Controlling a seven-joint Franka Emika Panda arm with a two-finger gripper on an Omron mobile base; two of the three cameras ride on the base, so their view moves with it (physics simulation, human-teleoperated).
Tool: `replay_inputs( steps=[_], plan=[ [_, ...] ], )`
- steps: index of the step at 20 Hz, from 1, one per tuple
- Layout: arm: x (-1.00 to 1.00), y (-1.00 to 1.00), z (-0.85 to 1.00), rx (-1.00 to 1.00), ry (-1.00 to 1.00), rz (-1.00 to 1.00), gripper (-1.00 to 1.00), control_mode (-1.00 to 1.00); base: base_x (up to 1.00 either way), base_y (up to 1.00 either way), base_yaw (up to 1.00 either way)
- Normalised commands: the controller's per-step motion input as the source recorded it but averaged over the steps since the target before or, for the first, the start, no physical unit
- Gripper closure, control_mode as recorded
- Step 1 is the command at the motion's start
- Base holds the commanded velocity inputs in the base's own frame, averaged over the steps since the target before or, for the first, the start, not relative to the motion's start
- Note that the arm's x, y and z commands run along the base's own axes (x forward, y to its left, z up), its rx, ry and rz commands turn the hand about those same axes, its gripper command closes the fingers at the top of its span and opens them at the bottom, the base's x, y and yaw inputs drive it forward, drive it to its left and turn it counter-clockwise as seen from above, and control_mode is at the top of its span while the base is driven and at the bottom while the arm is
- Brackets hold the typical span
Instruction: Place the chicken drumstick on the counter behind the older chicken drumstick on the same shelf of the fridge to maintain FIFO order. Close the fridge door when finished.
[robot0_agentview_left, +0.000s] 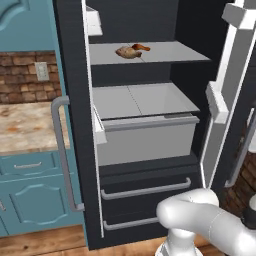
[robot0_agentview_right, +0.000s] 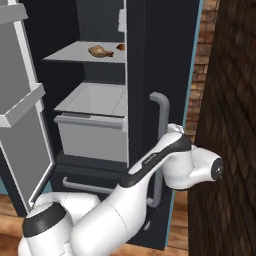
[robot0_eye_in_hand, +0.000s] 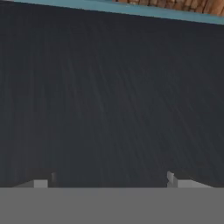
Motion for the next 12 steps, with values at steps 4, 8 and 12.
replay_inputs(
  steps=[4, 8, 12],
  plan=[
    [0.21, 1.00, 0.16, 0.00, 0.00, 0.00, -1.00, -1.00, 0.00, 0.00, 0.00],
    [0.51, 0.96, 0.23, 0.00, 0.00, -0.01, -1.00, -1.00, 0.00, 0.00, 0.00],
    [0.50, 0.87, 0.24, 0.00, 0.00, -0.12, -1.00, -1.00, 0.00, 0.00, 0.00]
  ],
)
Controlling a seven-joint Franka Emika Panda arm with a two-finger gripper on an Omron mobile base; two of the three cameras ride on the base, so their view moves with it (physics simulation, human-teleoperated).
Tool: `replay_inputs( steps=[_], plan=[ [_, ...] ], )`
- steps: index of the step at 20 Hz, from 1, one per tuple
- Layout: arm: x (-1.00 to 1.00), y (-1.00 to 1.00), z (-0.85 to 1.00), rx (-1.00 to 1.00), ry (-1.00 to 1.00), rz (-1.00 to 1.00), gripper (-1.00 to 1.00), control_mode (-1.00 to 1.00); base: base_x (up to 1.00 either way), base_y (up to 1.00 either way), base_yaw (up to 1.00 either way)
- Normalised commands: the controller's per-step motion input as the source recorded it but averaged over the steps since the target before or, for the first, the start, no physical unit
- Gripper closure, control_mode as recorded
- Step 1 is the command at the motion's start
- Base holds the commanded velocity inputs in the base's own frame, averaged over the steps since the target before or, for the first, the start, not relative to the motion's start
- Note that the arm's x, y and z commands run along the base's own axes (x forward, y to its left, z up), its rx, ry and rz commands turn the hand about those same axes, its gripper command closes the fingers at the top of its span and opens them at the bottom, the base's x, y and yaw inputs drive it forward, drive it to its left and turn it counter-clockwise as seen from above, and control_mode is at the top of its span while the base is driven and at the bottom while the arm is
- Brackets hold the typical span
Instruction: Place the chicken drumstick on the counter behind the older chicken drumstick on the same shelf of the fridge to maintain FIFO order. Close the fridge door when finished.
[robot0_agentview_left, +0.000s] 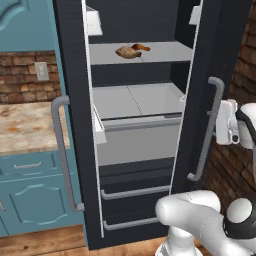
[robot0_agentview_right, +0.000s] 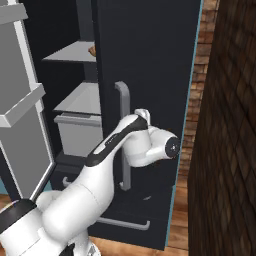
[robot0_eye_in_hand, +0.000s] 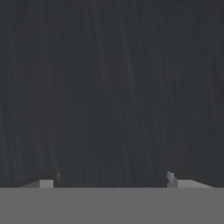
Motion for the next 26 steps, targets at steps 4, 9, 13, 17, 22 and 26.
replay_inputs(
  steps=[4, 9, 13, 17, 22, 26],
  plan=[
    [0.50, 0.69, 0.27, 0.00, 0.00, -0.18, -1.00, -1.00, 0.00, 0.00, 0.00],
    [0.56, 0.52, 0.17, -0.01, 0.00, -0.23, -1.00, -1.00, 0.00, 0.00, 0.00],
    [0.56, 0.13, 0.09, 0.00, 0.00, -0.27, -1.00, -1.00, 0.00, 0.00, 0.00],
    [0.39, -0.16, 0.12, 0.00, 0.01, -0.15, -1.00, -1.00, 0.00, 0.00, 0.00],
    [0.30, -0.40, 0.12, 0.00, 0.06, -0.07, -1.00, -1.00, 0.00, 0.00, 0.00],
    [0.31, -0.41, 0.04, 0.00, 0.20, -0.01, -1.00, -1.00, 0.00, 0.00, 0.00]
  ],
)
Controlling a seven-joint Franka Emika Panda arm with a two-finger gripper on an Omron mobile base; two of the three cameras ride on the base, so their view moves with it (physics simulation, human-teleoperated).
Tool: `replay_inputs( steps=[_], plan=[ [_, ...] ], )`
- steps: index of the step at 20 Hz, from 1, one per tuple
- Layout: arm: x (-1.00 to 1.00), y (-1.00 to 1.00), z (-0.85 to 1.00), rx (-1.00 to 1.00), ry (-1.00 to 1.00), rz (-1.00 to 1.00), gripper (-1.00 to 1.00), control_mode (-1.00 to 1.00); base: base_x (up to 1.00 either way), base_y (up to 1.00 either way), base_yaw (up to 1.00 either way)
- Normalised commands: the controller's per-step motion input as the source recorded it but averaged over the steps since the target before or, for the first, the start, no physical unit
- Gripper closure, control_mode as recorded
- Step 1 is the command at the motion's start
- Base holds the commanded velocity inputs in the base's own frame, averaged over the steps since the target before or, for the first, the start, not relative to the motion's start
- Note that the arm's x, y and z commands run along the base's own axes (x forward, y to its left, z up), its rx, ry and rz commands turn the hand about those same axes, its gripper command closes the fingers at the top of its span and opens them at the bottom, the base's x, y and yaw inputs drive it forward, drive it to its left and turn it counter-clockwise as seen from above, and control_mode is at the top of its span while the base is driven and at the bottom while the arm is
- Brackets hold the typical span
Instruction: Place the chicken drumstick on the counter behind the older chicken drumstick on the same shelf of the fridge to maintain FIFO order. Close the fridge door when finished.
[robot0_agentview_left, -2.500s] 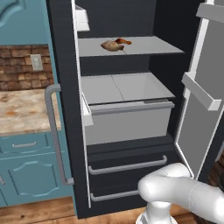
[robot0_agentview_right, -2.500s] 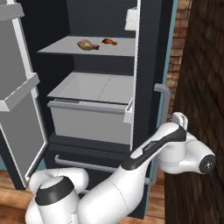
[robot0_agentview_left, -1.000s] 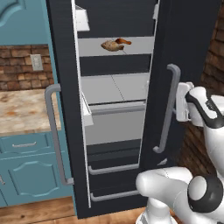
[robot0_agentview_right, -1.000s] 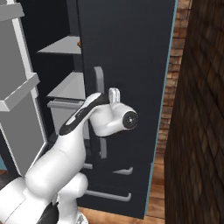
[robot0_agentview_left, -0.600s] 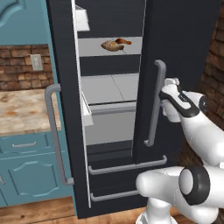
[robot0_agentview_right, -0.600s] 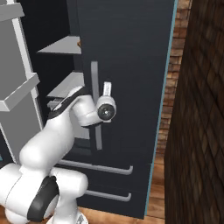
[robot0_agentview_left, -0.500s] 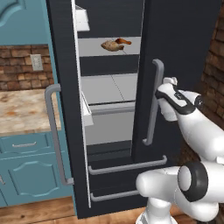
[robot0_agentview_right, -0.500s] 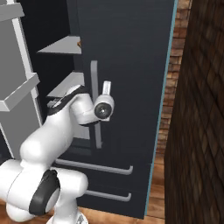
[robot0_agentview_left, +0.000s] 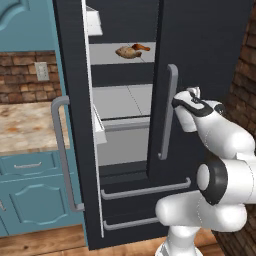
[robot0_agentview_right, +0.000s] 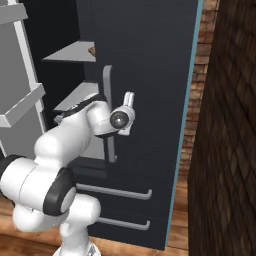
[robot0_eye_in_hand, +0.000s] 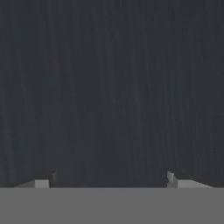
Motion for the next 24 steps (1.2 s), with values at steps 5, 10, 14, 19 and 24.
replay_inputs(
  steps=[5, 10, 14, 19, 24],
  plan=[
    [0.76, -0.04, 0.00, 0.00, 0.15, -0.05, -1.00, -1.00, 0.00, 0.00, 0.00],
    [0.51, -0.04, 0.00, 0.00, 0.09, -0.04, -1.00, -1.00, 0.00, 0.00, 0.00],
    [-0.63, 0.00, 0.26, 0.00, 0.00, 0.00, -1.00, -1.00, 0.00, 0.00, 0.00],
    [-1.00, 0.00, 0.91, 0.00, 0.04, -0.03, -1.00, -1.00, 0.00, 0.00, 0.00],
    [-0.96, 0.12, 0.81, 0.00, 0.19, -0.04, -1.00, -1.00, 0.00, 0.00, 0.00]
  ],
)
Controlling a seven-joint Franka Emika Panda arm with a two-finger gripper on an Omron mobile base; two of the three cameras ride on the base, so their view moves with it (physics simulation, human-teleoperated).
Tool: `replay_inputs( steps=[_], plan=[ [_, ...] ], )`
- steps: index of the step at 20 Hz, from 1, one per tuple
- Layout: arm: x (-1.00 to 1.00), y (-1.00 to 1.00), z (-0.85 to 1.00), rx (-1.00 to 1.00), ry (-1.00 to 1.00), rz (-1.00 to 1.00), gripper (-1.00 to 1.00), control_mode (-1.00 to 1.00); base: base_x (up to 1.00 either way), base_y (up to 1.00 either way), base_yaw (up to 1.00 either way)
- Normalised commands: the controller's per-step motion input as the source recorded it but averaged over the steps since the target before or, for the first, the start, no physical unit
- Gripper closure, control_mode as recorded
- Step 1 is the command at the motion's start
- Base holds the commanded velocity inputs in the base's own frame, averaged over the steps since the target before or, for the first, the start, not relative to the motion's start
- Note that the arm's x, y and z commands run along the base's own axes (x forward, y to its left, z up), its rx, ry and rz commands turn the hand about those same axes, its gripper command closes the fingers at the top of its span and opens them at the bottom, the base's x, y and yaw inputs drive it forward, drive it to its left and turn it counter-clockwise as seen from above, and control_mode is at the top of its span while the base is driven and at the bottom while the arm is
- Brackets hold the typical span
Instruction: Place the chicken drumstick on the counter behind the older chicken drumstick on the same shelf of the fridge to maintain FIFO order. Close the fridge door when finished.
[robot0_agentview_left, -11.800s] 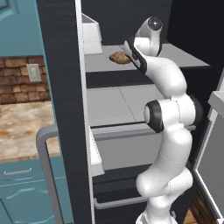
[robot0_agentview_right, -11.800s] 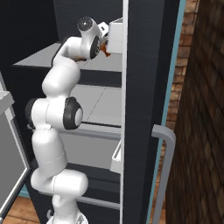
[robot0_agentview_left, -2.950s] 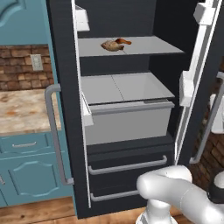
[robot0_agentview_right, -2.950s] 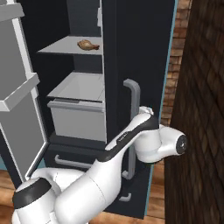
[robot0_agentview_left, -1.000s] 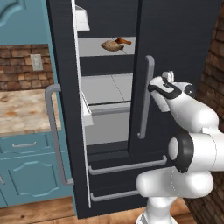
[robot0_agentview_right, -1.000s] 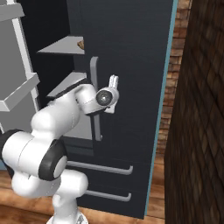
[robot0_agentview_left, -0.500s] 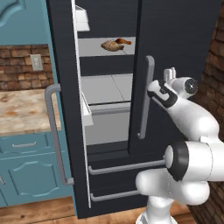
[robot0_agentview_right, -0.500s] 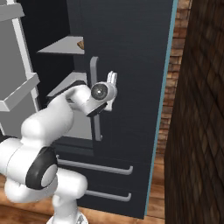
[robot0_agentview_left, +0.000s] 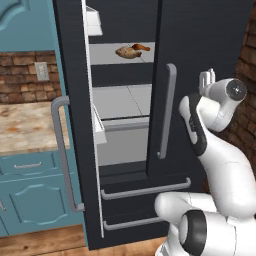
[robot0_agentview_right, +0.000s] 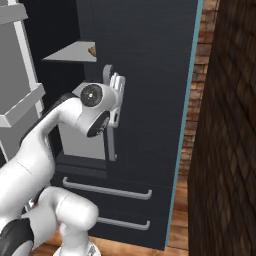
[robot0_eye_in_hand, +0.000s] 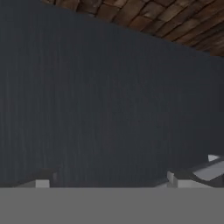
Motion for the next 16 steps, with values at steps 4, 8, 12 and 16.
replay_inputs(
  steps=[4, 8, 12, 16],
  plan=[
    [-0.27, 0.21, 0.07, -0.03, 0.09, -0.04, -1.00, -1.00, 0.00, 0.00, 0.00],
    [-0.58, 0.24, 0.02, -0.03, 0.02, -0.03, -1.00, -1.00, 0.00, 0.00, 0.00],
    [-1.00, 0.82, 0.38, -0.26, 0.00, 0.01, -1.00, -1.00, 0.00, 0.00, 0.00],
    [-1.00, 0.90, 0.43, -0.38, 0.00, 0.10, -1.00, -1.00, 0.00, 0.00, 0.00]
  ],
)
